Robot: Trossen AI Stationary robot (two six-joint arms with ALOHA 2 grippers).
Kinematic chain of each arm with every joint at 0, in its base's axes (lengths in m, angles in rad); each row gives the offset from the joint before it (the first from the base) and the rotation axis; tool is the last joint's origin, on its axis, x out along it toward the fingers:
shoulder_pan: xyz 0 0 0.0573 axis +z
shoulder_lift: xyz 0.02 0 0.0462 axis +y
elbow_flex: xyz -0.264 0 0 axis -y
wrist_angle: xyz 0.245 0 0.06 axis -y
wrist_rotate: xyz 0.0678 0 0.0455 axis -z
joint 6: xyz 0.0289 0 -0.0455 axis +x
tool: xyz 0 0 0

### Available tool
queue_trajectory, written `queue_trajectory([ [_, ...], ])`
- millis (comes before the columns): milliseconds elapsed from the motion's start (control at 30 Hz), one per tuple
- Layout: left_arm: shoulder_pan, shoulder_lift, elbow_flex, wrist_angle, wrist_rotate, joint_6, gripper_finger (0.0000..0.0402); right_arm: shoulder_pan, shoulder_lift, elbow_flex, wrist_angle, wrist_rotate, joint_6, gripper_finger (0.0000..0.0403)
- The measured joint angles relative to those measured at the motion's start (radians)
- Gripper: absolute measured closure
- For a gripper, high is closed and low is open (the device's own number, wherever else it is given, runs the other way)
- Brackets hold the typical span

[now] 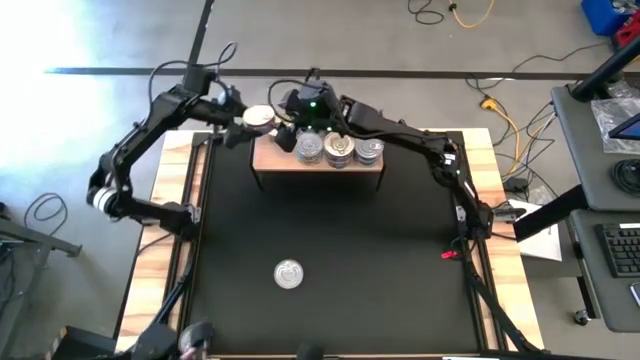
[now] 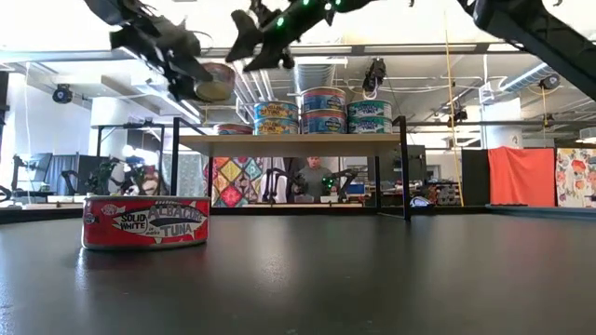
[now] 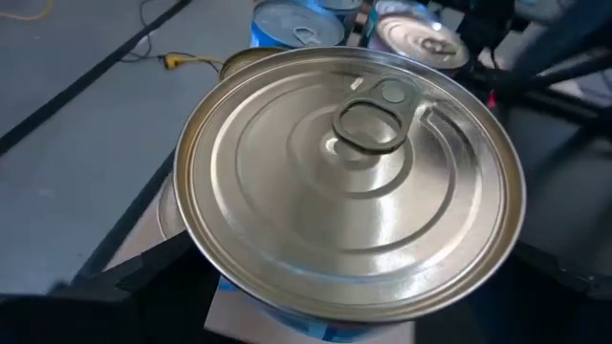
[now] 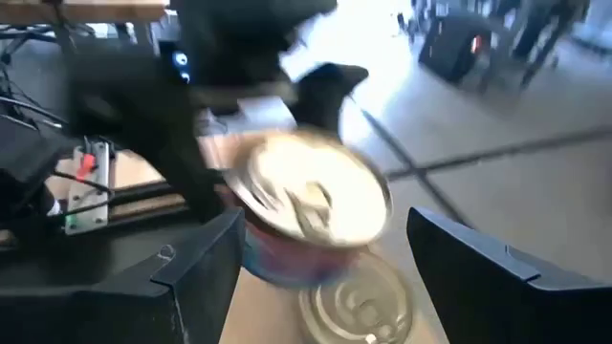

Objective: Stack canned seafood by type on shelf
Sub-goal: Stack the pink tuna can on the pink tuna can on the shelf

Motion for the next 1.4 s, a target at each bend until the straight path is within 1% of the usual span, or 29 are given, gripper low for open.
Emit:
queue_trajectory([
  [100, -0.001, 0.071, 0.060, -0.025, -0.007, 0.062, 0.0047, -0.013, -0.018, 0.006, -0.005, -0.008, -0.053, 0.0118],
  [167, -0.006, 0.111, 0.101, -0.060, -0.021, 0.126, 0.0047, -0.028, -0.016, 0.005, -0.005, -0.007, -0.059, 0.0116],
  [233, -0.009, 0.150, 0.130, -0.098, -0.086, 0.193, 0.0047, -0.038, -0.009, 0.002, -0.004, -0.007, -0.060, 0.0117],
  [300, -0.009, 0.186, 0.155, -0.103, -0.138, 0.223, 0.0047, -0.044, -0.009, 0.001, 0.012, -0.007, -0.076, 0.0123],
  [367, -0.009, 0.218, 0.192, -0.103, -0.134, 0.235, 0.0047, -0.044, -0.017, 0.003, 0.053, -0.025, -0.092, 0.0131],
  [433, -0.008, 0.253, 0.232, -0.129, -0.107, 0.258, 0.0047, -0.045, -0.022, 0.006, 0.072, -0.073, -0.094, 0.0140],
  [500, -0.013, 0.294, 0.262, -0.176, -0.100, 0.278, 0.0047, -0.047, -0.011, 0.007, 0.076, -0.115, -0.085, 0.0147],
  [600, -0.028, 0.344, 0.293, -0.215, -0.099, 0.298, 0.0047, -0.051, 0.027, 0.004, 0.077, -0.121, -0.085, 0.0156],
  [833, -0.050, 0.371, 0.294, -0.217, -0.091, 0.292, 0.0047, -0.074, 0.065, 0.005, 0.118, -0.113, -0.086, 0.0168],
  [1000, -0.052, 0.372, 0.293, -0.206, -0.085, 0.273, 0.0047, -0.081, 0.105, 0.003, 0.099, -0.114, -0.096, 0.0163],
  [1167, -0.053, 0.383, 0.292, -0.199, -0.081, 0.268, 0.0045, -0.083, 0.114, 0.005, 0.066, -0.123, -0.104, 0.0168],
  [1267, -0.056, 0.392, 0.292, -0.190, -0.084, 0.266, 0.0033, -0.083, 0.120, 0.005, 0.052, -0.124, -0.102, 0.0174],
  [1400, -0.057, 0.398, 0.294, -0.168, -0.086, 0.183, 0.0009, -0.084, 0.120, 0.006, 0.033, -0.125, -0.104, 0.0179],
])
